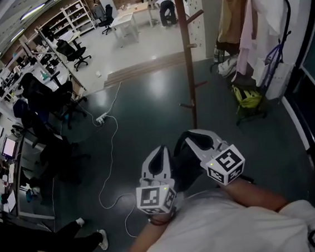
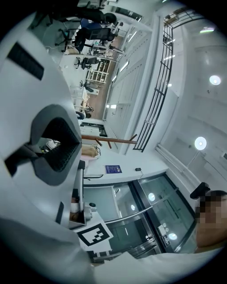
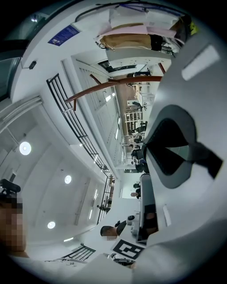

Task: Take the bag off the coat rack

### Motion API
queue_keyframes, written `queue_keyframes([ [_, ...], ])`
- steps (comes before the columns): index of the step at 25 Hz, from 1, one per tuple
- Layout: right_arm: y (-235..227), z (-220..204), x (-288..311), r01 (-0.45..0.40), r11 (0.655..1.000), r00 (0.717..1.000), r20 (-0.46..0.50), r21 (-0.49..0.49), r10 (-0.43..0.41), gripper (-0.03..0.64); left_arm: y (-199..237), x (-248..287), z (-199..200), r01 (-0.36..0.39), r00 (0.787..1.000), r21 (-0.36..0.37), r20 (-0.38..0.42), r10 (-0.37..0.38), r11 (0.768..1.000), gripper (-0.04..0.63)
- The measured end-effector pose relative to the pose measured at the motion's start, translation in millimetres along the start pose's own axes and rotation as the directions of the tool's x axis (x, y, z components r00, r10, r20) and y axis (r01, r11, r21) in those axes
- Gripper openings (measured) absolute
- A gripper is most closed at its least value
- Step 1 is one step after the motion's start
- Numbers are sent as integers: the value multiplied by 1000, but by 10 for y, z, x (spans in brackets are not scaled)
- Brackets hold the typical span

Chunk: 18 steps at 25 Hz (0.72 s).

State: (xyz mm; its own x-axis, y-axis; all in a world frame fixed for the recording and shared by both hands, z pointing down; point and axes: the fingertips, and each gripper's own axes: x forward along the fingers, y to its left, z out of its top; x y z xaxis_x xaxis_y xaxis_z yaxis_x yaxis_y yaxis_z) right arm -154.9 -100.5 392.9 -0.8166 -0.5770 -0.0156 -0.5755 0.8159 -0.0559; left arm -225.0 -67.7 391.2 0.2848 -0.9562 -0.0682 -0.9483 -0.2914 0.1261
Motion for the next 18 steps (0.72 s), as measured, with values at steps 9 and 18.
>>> queue_keyframes([
  [9, 120, -19, 7, -18, 1000, 1000, -18, -4, 18, 21, 21, -55, -16, -8, 1000, 4, -6, 8, 1000, 2],
  [18, 123, -52, -26, -12, 1000, 1000, -15, 5, 12, 21, 16, -79, -76, -8, 1000, -11, -11, 7, 1000, 2],
])
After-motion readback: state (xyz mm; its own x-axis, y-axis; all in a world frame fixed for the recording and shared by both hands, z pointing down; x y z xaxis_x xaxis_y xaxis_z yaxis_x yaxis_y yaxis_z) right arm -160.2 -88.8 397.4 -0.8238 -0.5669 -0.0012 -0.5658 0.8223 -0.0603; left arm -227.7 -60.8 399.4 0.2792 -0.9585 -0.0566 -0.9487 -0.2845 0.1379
